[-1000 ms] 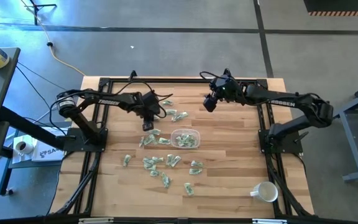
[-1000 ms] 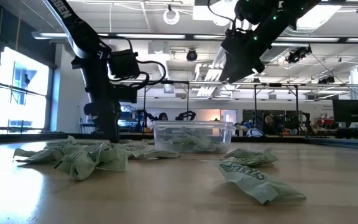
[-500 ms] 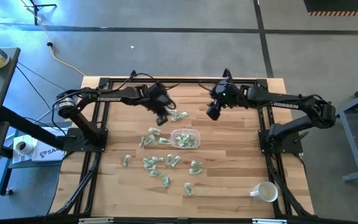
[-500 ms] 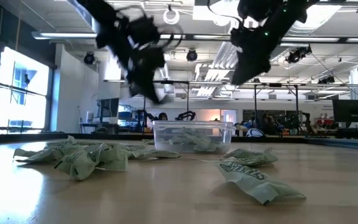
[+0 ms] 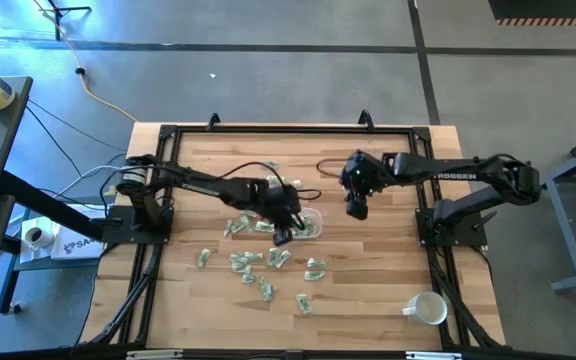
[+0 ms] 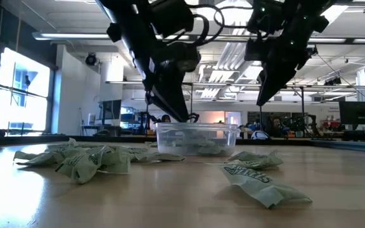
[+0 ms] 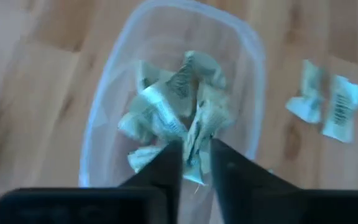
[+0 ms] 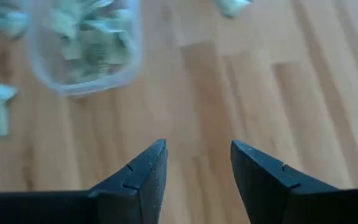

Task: Pick and place Stevia / Truvia into bins
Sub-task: Put the stevia packet into the transparent container

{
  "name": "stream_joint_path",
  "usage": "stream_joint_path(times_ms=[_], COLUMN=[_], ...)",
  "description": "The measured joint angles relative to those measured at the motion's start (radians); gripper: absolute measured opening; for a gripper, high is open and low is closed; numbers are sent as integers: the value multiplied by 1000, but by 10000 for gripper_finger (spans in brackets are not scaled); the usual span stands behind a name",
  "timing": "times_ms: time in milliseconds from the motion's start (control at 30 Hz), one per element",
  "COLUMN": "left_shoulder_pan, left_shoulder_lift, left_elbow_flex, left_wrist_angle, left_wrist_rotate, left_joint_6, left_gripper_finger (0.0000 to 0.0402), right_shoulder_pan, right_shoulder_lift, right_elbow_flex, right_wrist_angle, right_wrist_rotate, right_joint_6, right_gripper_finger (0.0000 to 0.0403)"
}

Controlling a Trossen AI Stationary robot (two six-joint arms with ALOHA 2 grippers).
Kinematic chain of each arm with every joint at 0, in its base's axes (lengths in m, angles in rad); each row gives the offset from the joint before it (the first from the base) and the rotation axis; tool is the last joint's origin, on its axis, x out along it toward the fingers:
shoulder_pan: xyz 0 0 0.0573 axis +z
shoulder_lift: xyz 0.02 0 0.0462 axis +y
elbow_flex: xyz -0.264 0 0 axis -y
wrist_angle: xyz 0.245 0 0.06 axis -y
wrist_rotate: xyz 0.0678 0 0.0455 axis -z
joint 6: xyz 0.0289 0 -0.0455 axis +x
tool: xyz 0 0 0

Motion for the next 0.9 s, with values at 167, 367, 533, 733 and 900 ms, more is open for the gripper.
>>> stream_joint_path(times_ms=[167,367,533,733,900], left_shoulder_pan=[-12,-11,1,202,439], left_shoulder_lift=[-36,-152,-293,-368,-264], left_elbow_flex=[50,104,45,-89,-121], left_wrist_angle=[-134,-347,-389,-317,-224], left_wrist_rotate=[-57,-134,-201,-218,16], left_joint_6=[-176,-327,-360,-239,30], left_gripper_finger=[208,258,248,224,204], right_shoulder_pan=[71,15,-54,-87,-106], right_shoulder_lift=[7,54,202,390,420], right_elbow_flex=[-14,-11,94,329,440], right_wrist_angle=[125,382,407,254,73], right_wrist_rotate=[53,20,-49,-46,-37], right_joint_6=[-48,-77,-104,-101,-102], right_gripper_finger=[184,199,202,202,202])
